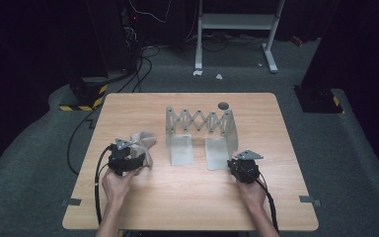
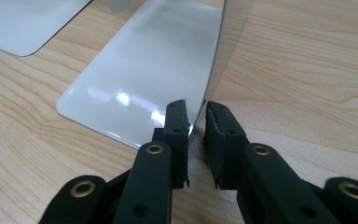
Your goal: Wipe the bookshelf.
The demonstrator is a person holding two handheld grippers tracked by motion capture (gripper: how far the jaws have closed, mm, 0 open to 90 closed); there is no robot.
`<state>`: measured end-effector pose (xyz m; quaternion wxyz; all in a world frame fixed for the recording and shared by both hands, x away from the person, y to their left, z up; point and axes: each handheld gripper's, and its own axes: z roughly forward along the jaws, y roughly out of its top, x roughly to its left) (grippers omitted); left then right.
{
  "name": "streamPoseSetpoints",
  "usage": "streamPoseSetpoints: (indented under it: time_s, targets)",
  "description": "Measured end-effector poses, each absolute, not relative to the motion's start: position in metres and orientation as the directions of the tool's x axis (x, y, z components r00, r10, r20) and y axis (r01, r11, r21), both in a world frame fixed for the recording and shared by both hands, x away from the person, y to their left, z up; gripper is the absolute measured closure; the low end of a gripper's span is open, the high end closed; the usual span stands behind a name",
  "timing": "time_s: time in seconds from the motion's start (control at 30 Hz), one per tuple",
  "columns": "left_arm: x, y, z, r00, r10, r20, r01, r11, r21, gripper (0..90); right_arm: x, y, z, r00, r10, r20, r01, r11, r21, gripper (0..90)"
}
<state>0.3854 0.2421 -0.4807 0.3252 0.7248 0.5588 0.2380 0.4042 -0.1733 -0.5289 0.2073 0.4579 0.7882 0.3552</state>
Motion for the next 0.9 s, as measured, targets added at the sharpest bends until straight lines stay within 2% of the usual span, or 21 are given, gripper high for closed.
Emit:
streamPoseSetpoints:
  time_s: [0.17, 0.33, 0.47, 0.57, 0.7, 0.9]
  targets:
    - [0.379, 0.237, -0.48, 0.276, 0.961, -0.026, 0.653, -0.168, 0.739, 35.1, 0.404, -0.173, -0.529, -0.497, 0.868, 0.002, 0.575, 0.328, 0.75, 78.0]
    - [0.373, 0.223, -0.481, 0.322, 0.945, -0.052, 0.642, -0.177, 0.746, 34.1, 0.405, -0.174, -0.529, -0.504, 0.863, 0.018, 0.579, 0.323, 0.749, 73.3]
    - [0.371, 0.203, -0.484, 0.35, 0.937, -0.004, 0.635, -0.234, 0.736, 32.9, 0.407, -0.175, -0.529, -0.522, 0.853, 0.023, 0.575, 0.331, 0.748, 68.3]
    - [0.37, 0.193, -0.486, 0.372, 0.928, -0.002, 0.633, -0.252, 0.733, 32.8, 0.407, -0.174, -0.527, -0.516, 0.856, 0.026, 0.586, 0.331, 0.74, 67.9]
    - [0.373, 0.18, -0.49, 0.38, 0.925, 0.003, 0.644, -0.266, 0.717, 34.3, 0.406, -0.176, -0.52, -0.516, 0.856, 0.033, 0.569, 0.314, 0.76, 69.6]
    - [0.38, 0.161, -0.495, 0.407, 0.913, 0.011, 0.643, -0.295, 0.707, 39.1, 0.404, -0.18, -0.512, -0.516, 0.856, 0.026, 0.549, 0.307, 0.777, 77.1]
